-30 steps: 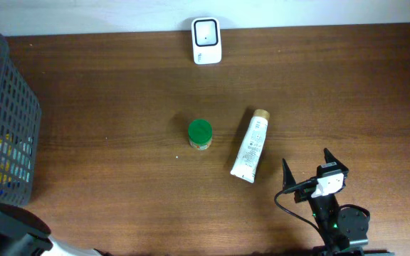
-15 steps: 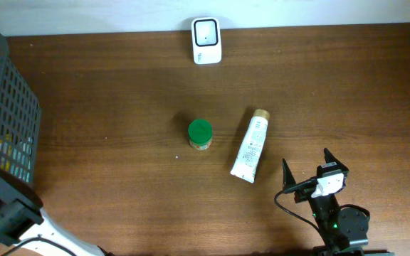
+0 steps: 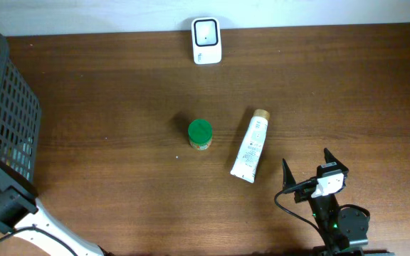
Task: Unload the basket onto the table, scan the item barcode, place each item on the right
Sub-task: 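Reach the left gripper into the basket and grasp the yellow snack bag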
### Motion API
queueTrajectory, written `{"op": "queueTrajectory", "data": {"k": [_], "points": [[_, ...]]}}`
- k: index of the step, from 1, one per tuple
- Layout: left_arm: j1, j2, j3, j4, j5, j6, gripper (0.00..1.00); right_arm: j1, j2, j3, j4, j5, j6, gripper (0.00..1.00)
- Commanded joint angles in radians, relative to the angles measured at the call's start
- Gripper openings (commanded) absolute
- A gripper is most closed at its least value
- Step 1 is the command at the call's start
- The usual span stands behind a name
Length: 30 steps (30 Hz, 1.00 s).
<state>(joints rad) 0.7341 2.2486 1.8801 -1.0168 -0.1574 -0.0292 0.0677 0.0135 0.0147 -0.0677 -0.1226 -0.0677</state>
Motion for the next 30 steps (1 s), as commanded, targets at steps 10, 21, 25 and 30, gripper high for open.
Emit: {"op": "queueTrajectory", "data": {"k": [10,21,25,30], "points": [[0.003,0.104,-0.111,0.018,-0.049,0.019,0.24,-0.005,-0.010,-0.009,0.000,-0.005,-0.003,0.98],[0.003,0.075,0.026,-0.079,-0.049,0.001,0.00,-0.005,-0.010,-0.009,0.000,-0.005,-0.003,0.98],[0.003,-0.004,0.134,-0.124,-0.049,-0.008,0.00,-0.005,-0.010,-0.009,0.000,-0.005,-0.003,0.98],[0.003,-0.143,0.185,-0.117,-0.045,-0.008,0.00,-0.005,-0.010,-0.009,0.000,-0.005,-0.003,0.98]]}}
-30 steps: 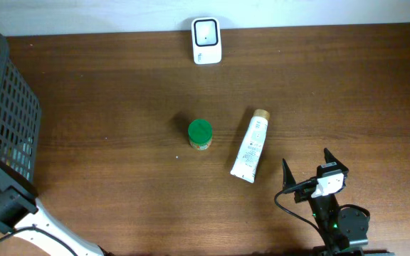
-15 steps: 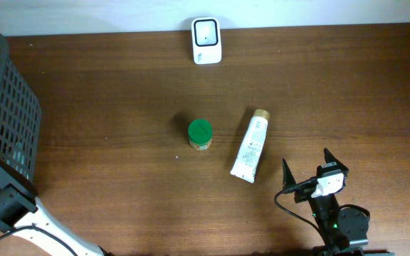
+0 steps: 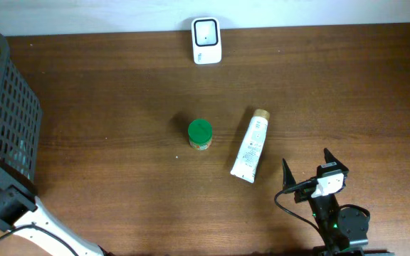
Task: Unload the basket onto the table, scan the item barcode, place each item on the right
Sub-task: 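Reach the left gripper into the basket and grasp the yellow snack bag, then carry the yellow bag and drop it left of the jar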
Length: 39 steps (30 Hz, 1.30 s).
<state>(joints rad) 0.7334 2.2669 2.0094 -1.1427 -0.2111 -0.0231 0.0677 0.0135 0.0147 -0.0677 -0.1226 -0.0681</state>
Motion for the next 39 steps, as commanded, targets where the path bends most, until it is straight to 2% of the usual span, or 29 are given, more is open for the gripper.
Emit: {"op": "queueTrajectory", "data": {"k": [1,9,20,25,29,35,39], "points": [[0.002,-0.195,0.055,0.016,0.008,-0.017,0.00,-0.005,-0.010,-0.009,0.000,-0.005,-0.003,0.98],[-0.005,-0.373,0.055,0.029,0.010,-0.040,0.00,-0.005,-0.010,-0.009,0.000,-0.005,-0.003,0.98],[-0.072,-0.675,0.055,0.084,0.194,-0.070,0.00,-0.005,-0.010,-0.009,0.000,-0.005,-0.003,0.98],[-0.254,-0.856,0.055,0.074,0.201,-0.069,0.00,-0.005,-0.010,-0.009,0.000,-0.005,-0.003,0.98],[-0.435,-0.930,0.055,-0.016,0.201,-0.069,0.00,-0.005,-0.010,-0.009,0.000,-0.005,-0.003,0.98],[-0.702,-0.868,-0.003,-0.207,0.206,-0.070,0.00,-0.005,-0.010,-0.009,0.000,-0.005,-0.003,0.98],[-0.826,-0.781,-0.146,-0.190,0.208,-0.072,0.00,-0.005,-0.010,-0.009,0.000,-0.005,-0.003,0.98]]}}
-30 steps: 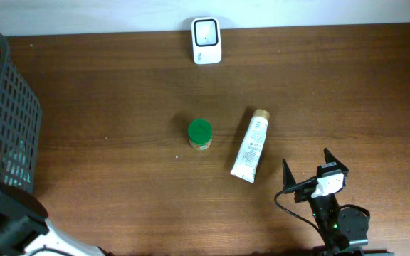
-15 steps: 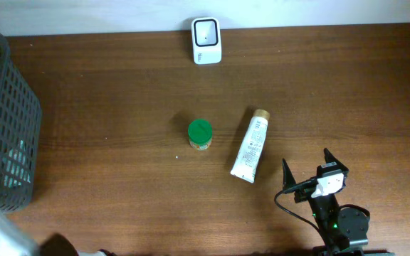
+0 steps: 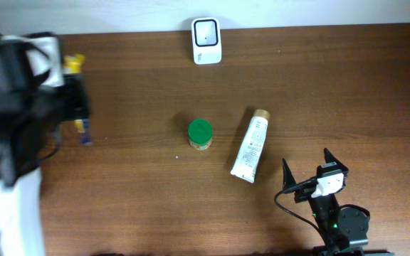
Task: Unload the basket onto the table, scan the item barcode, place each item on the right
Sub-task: 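Carry the yellow bag and drop it left of the jar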
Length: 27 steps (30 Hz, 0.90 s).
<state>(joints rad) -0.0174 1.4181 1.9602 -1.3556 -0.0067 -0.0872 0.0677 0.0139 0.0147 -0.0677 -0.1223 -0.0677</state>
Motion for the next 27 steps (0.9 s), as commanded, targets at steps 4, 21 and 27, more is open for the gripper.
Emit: {"op": "queueTrajectory", "data": {"k": [4,21,27], "points": [[-0.136,0.163,-0.254,0.119,0.000,-0.036,0.00,-0.005,-0.010,-0.009,0.000,-0.005,-0.003,0.98],[-0.179,0.366,-0.484,0.422,-0.032,-0.182,0.44,-0.005,-0.010,-0.009,0.000,-0.005,-0.003,0.98],[-0.179,0.362,-0.479,0.476,0.023,-0.182,0.47,-0.005,-0.011,-0.009,0.000,-0.005,-0.003,0.98]]}}
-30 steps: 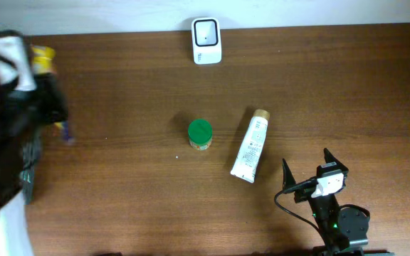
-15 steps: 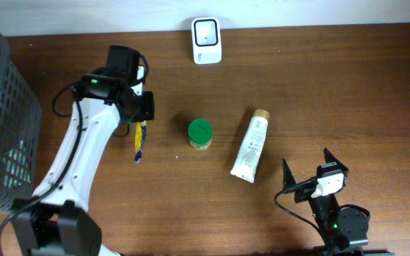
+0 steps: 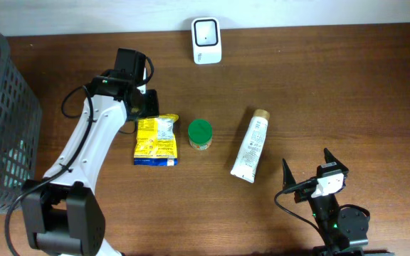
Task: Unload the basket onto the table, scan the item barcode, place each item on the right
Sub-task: 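Carry the yellow bag and drop it left of the jar, then reach the left gripper back into the basket and grasp the mint-green pack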
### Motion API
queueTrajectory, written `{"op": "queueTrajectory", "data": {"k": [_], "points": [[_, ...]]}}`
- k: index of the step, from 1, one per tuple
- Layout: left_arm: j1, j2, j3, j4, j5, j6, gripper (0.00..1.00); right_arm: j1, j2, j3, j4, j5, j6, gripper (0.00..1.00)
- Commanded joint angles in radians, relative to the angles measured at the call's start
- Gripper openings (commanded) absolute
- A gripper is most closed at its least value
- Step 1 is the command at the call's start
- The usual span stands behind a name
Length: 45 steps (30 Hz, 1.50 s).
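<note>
A yellow snack packet (image 3: 156,140) with a blue bottom edge lies flat on the table, left of a green-lidded jar (image 3: 200,133). My left gripper (image 3: 148,107) hangs right at the packet's upper left edge; its fingers are hidden under the wrist, so touching or holding cannot be told. A white barcode scanner (image 3: 206,40) stands at the back edge. A white tube (image 3: 250,146) with a tan cap lies right of the jar. My right gripper (image 3: 307,165) rests open near the front right, with nothing between its fingers.
A dark mesh basket (image 3: 2,121) stands at the far left edge. The left arm (image 3: 84,149) stretches diagonally from the front left corner toward the packet. The table's back edge meets a white wall behind the scanner.
The left arm, then raised close under the camera with a yellow packet at its end, is now low over the table. The packet lies beside the jar. The right arm has not moved.
At first the left arm was down at the basket on the far left, with only jar, tube and scanner on the table. Then it was up high, carrying a yellow packet. Now the packet lies left of the jar, with the gripper at its edge.
</note>
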<state>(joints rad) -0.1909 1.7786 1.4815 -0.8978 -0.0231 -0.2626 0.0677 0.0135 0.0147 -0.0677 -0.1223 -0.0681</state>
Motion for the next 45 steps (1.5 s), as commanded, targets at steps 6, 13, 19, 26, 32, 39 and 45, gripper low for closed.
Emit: {"op": "queueTrajectory", "data": {"k": [6,13,19,26,32,39,45], "points": [[0.034,-0.069,0.142,-0.029,0.035,0.033,0.52,-0.005,-0.010,-0.009,0.000,-0.005,-0.003,0.98],[0.227,-0.186,0.358,-0.061,0.023,0.033,0.75,-0.005,-0.010,-0.009,0.000,-0.005,-0.003,0.98],[0.515,-0.198,0.385,-0.062,0.001,0.028,0.87,-0.005,-0.010,-0.009,0.000,-0.005,-0.003,0.98],[0.840,-0.148,0.384,-0.105,0.065,-0.004,0.91,-0.005,-0.010,-0.009,0.000,-0.005,-0.003,0.98],[0.968,-0.014,0.381,-0.216,0.061,0.029,0.85,-0.005,-0.010,-0.009,0.000,-0.005,-0.003,0.98],[1.057,0.109,0.326,-0.225,0.063,0.117,0.85,-0.005,-0.010,-0.009,0.000,-0.005,-0.003,0.98],[1.060,0.184,0.242,-0.151,0.133,0.198,0.85,-0.005,-0.010,-0.009,0.000,-0.005,-0.003,0.98]]}}
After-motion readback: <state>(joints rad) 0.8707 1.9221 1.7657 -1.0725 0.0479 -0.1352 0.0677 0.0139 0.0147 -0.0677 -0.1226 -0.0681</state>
